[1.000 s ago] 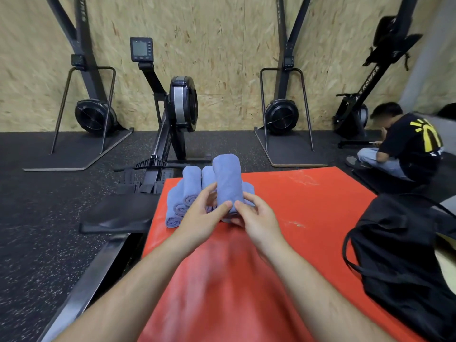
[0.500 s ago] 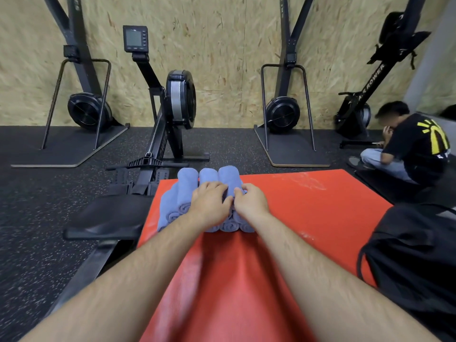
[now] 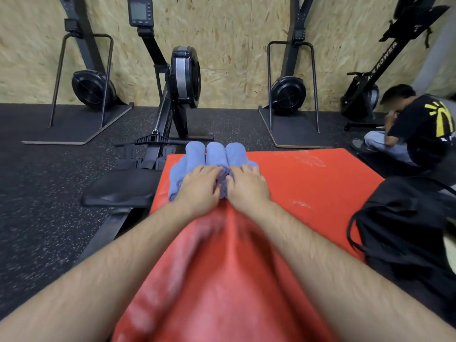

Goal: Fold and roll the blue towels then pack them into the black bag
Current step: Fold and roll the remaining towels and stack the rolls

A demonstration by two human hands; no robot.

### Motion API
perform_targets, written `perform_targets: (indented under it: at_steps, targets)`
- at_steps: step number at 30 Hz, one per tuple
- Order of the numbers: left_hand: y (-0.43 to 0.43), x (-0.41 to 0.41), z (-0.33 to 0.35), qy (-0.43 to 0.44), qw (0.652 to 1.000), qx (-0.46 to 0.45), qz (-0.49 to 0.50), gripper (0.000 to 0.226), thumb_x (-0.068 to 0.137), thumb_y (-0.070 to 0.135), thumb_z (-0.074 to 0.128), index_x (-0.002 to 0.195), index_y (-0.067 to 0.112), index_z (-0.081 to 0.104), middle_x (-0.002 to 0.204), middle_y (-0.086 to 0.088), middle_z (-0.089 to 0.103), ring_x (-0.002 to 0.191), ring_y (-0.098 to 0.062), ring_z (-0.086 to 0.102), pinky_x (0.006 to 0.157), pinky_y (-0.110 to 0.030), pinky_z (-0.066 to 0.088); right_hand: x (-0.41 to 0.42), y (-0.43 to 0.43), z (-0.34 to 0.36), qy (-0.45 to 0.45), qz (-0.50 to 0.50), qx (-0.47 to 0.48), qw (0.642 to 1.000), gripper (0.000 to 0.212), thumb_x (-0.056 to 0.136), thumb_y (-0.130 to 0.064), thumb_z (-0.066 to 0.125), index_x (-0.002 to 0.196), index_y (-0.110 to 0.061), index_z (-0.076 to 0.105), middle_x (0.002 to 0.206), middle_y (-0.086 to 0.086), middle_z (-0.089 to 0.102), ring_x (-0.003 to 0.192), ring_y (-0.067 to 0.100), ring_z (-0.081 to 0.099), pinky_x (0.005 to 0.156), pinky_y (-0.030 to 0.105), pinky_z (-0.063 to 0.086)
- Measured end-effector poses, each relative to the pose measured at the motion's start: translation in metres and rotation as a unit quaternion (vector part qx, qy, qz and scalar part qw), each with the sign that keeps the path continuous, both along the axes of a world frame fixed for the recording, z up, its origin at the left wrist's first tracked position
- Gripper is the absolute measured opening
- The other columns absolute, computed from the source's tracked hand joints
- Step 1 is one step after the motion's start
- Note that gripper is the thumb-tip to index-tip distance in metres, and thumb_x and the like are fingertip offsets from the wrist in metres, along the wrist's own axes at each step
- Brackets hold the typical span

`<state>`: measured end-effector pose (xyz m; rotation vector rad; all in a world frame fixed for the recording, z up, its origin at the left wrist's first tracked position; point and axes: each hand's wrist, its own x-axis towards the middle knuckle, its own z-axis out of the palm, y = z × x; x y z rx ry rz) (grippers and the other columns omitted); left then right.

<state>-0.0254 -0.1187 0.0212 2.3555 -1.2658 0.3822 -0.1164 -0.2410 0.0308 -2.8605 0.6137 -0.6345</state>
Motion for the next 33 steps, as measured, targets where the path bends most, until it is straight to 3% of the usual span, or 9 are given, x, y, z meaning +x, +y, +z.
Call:
perform_targets:
  at_steps: [5, 11, 13, 16, 19, 22, 26, 31, 33]
  targets:
    - [0.096, -0.026, -0.021, -0.081, 0.994, 0.041, 0.058, 0.050, 0.081, 0.026, 0.049, 0.129, 0.015, 0.061, 0.120, -0.003, 0.066, 0.104, -0.032, 0.060, 0.077, -0.042, 0.047, -0.012, 0.084, -0.030, -0.008, 0.090, -0.084, 0.992, 0.030, 0.097, -0.035, 0.049, 0.116, -0.017, 0.062, 0.105, 0.008, 0.063, 0.101, 0.034, 0.056, 0.075, 0.043, 0.047]
    - [0.208, -0.035, -0.048, -0.011, 0.984, 0.119, 0.130, 0.042, 0.087, 0.034, 0.035, 0.115, 0.014, 0.060, 0.104, -0.007, 0.062, 0.094, -0.033, 0.056, 0.078, -0.045, 0.048, 0.010, 0.197, -0.066, 0.000, 0.179, -0.074, 0.981, 0.016, 0.088, -0.029, 0.061, 0.095, -0.016, 0.067, 0.089, 0.008, 0.065, 0.087, 0.033, 0.060, 0.065, 0.040, 0.049]
    - [0.242, -0.031, -0.055, 0.012, 0.980, 0.125, 0.156, 0.031, 0.092, 0.031, 0.041, 0.110, 0.013, 0.059, 0.105, -0.009, 0.061, 0.096, -0.034, 0.056, 0.080, -0.045, 0.046, 0.019, 0.231, -0.075, 0.005, 0.203, -0.066, 0.977, 0.014, 0.084, -0.028, 0.066, 0.091, -0.016, 0.066, 0.085, 0.007, 0.064, 0.083, 0.033, 0.060, 0.062, 0.040, 0.049]
    - [0.287, -0.020, -0.069, 0.069, 0.973, 0.131, 0.176, 0.028, 0.094, 0.025, 0.051, 0.118, 0.012, 0.056, 0.117, -0.011, 0.058, 0.106, -0.036, 0.054, 0.086, -0.045, 0.047, 0.034, 0.273, -0.093, 0.029, 0.234, -0.067, 0.970, 0.016, 0.085, -0.028, 0.065, 0.095, -0.016, 0.067, 0.088, 0.007, 0.065, 0.086, 0.032, 0.060, 0.065, 0.040, 0.049]
    - [0.322, -0.005, -0.087, 0.133, 0.959, 0.161, 0.194, 0.035, 0.094, 0.025, 0.049, 0.126, 0.011, 0.051, 0.124, -0.013, 0.053, 0.113, -0.037, 0.052, 0.093, -0.049, 0.047, 0.048, 0.306, -0.110, 0.069, 0.257, -0.063, 0.962, 0.026, 0.093, -0.029, 0.055, 0.114, -0.015, 0.061, 0.108, 0.008, 0.064, 0.102, 0.033, 0.056, 0.077, 0.042, 0.046]
    - [0.348, 0.006, -0.106, 0.223, 0.931, 0.199, 0.209, 0.041, 0.095, 0.027, 0.046, 0.133, 0.011, 0.044, 0.129, -0.014, 0.047, 0.120, -0.038, 0.049, 0.099, -0.050, 0.044, 0.060, 0.334, -0.128, 0.129, 0.281, -0.052, 0.950, 0.033, 0.098, -0.030, 0.046, 0.128, -0.016, 0.052, 0.124, 0.007, 0.057, 0.114, 0.030, 0.050, 0.086, 0.041, 0.042]
    - [0.379, 0.015, -0.129, 0.297, 0.880, 0.293, 0.226, 0.052, 0.097, 0.031, 0.049, 0.143, 0.009, 0.034, 0.137, -0.015, 0.038, 0.124, -0.039, 0.048, 0.102, -0.045, 0.041, 0.074, 0.366, -0.159, 0.221, 0.303, -0.043, 0.926, 0.038, 0.097, -0.027, 0.050, 0.134, -0.018, 0.045, 0.131, 0.005, 0.054, 0.121, 0.027, 0.048, 0.091, 0.040, 0.042]
    - [0.409, 0.026, -0.143, 0.309, 0.807, 0.452, 0.221, 0.024, 0.099, 0.018, 0.047, 0.119, 0.013, 0.059, 0.134, -0.009, 0.054, 0.113, -0.030, 0.054, 0.092, -0.029, 0.040, 0.095, 0.398, -0.195, 0.312, 0.321, 0.016, 0.894, 0.042, 0.095, -0.021, 0.055, 0.136, -0.020, 0.049, 0.132, 0.005, 0.053, 0.124, 0.029, 0.051, 0.098, 0.039, 0.046]
    - [0.414, 0.026, -0.146, 0.349, 0.780, 0.456, 0.249, 0.023, 0.101, 0.019, 0.048, 0.100, 0.001, 0.062, 0.116, -0.009, 0.063, 0.104, -0.028, 0.059, 0.085, -0.029, 0.045, 0.100, 0.407, -0.208, 0.331, 0.324, 0.050, 0.885, 0.035, 0.094, -0.021, 0.055, 0.129, -0.020, 0.055, 0.128, 0.005, 0.057, 0.120, 0.029, 0.056, 0.096, 0.037, 0.049]
